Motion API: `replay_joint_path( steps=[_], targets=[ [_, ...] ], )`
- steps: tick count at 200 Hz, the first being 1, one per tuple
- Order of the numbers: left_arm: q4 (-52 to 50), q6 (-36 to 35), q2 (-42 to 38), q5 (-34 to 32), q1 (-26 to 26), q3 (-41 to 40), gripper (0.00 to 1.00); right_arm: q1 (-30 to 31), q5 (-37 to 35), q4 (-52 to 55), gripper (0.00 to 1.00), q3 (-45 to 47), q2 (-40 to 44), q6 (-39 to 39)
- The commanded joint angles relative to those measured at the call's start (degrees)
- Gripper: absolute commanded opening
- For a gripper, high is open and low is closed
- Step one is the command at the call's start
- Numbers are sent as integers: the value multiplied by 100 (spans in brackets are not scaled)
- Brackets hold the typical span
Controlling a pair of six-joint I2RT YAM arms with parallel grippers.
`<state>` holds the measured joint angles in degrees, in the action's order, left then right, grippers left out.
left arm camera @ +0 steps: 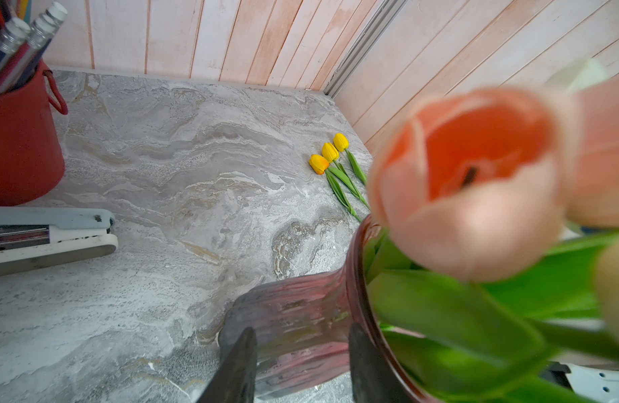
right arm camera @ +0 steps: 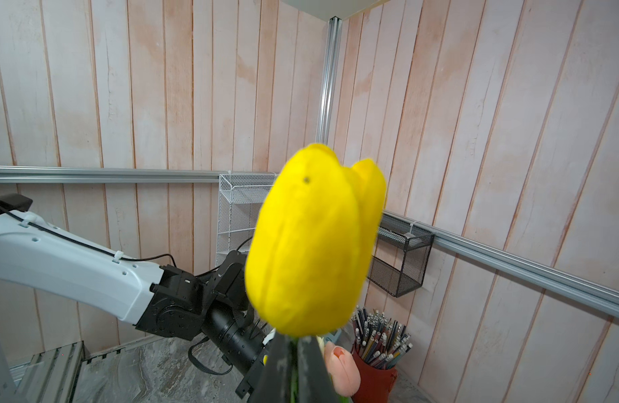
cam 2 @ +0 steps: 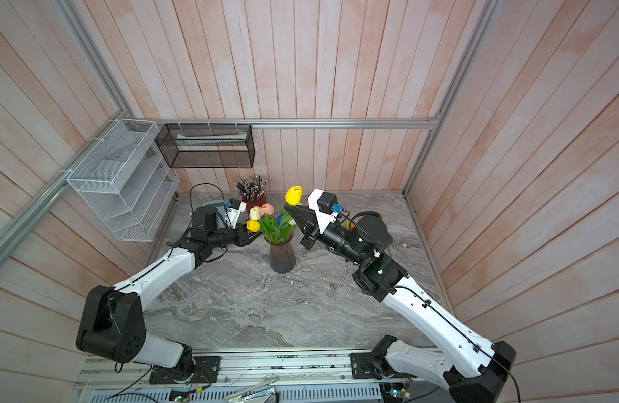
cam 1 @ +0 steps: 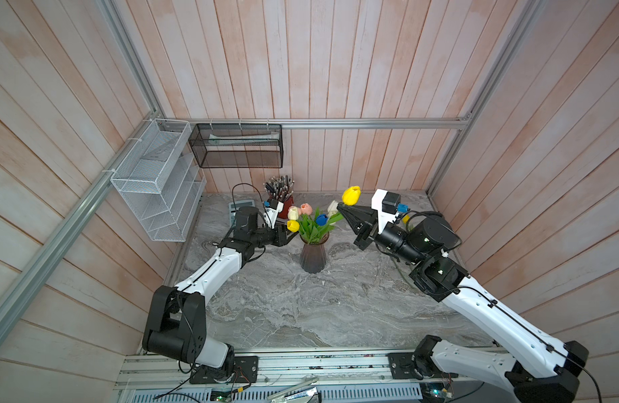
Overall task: Pick out yellow flowers from the vase
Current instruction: Pick up the flower from the vase.
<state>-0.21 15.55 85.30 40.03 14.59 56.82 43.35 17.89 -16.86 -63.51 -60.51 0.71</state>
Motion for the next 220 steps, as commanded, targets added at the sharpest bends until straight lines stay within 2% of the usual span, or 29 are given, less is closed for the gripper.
replay_joint_path(
  steps=[1, 45, 91, 174, 220],
  targets=[
    [74, -123, -136, -48, 17, 71, 44, -102, 275, -217, 0, 43, 125, -210],
    [86, -124, -228, -271, 4, 6, 44, -500, 818, -409, 0, 99, 282, -689],
    [100, -105, -300, -351, -24, -27, 44, -1184, 1442, -526, 0, 11, 418, -1315],
    [91, -87, -337, -460, -53, -32, 44, -1987, 804, 1064, 0, -740, 571, -1004],
    [111, -65, -334, -478, -77, -17, 44, -2339, 302, 2247, 0, -1421, 274, -765]
  ],
)
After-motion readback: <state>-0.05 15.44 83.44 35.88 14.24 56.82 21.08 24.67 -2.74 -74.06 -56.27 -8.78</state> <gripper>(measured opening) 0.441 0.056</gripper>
